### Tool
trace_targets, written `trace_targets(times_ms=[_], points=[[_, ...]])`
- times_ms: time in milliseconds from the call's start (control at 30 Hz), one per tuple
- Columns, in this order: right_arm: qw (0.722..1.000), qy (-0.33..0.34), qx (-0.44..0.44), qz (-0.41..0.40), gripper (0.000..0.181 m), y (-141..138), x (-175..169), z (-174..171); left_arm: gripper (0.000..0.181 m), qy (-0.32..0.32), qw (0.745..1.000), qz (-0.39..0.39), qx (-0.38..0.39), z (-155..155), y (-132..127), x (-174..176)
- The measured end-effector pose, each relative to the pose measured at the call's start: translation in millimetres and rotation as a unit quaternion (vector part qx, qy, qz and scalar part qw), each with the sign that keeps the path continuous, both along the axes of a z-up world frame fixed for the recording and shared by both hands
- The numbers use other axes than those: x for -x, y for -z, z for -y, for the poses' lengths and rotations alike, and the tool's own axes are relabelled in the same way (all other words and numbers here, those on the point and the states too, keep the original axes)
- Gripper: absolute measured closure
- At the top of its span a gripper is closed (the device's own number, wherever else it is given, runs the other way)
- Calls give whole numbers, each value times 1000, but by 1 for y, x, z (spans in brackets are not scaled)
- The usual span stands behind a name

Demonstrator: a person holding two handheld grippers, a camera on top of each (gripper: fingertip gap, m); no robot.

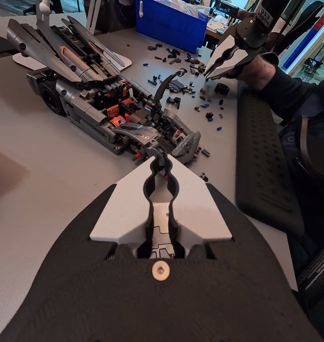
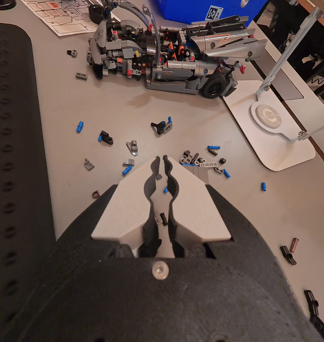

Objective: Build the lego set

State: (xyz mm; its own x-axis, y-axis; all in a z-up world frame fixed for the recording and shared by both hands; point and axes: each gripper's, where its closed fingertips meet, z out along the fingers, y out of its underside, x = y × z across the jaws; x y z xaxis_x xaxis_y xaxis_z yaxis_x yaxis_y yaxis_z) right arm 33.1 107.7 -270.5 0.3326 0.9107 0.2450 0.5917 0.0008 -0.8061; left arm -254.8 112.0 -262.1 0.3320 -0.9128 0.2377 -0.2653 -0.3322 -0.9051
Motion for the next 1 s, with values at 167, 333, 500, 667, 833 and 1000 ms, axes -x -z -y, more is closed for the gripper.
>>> trace_targets(times_ms=[167, 333, 500, 667, 833, 1000], points=[[1000, -1, -1, 2, 179, 0, 0, 0, 181, -1, 1000, 9, 3, -1, -2, 1], [1000, -2, -1, 3, 179, 1, 0, 0, 181, 7, 1000, 0, -1, 2, 1, -2], [1000, -2, 0, 3, 179, 1, 0, 0, 167, 9, 1000, 11, 8, 2, -1, -2], [1000, -2, 1, 4, 179, 2, 0, 0, 162, 17, 1000, 3, 17, 4, 2, -6], [1000, -2, 2, 5, 179, 2, 0, 0, 168, 17, 1000, -6, 16, 4, 5, -7], [1000, -2, 2, 6, 179, 3, 0, 0, 170, 11, 1000, -12, 2, 3, 5, -7]])
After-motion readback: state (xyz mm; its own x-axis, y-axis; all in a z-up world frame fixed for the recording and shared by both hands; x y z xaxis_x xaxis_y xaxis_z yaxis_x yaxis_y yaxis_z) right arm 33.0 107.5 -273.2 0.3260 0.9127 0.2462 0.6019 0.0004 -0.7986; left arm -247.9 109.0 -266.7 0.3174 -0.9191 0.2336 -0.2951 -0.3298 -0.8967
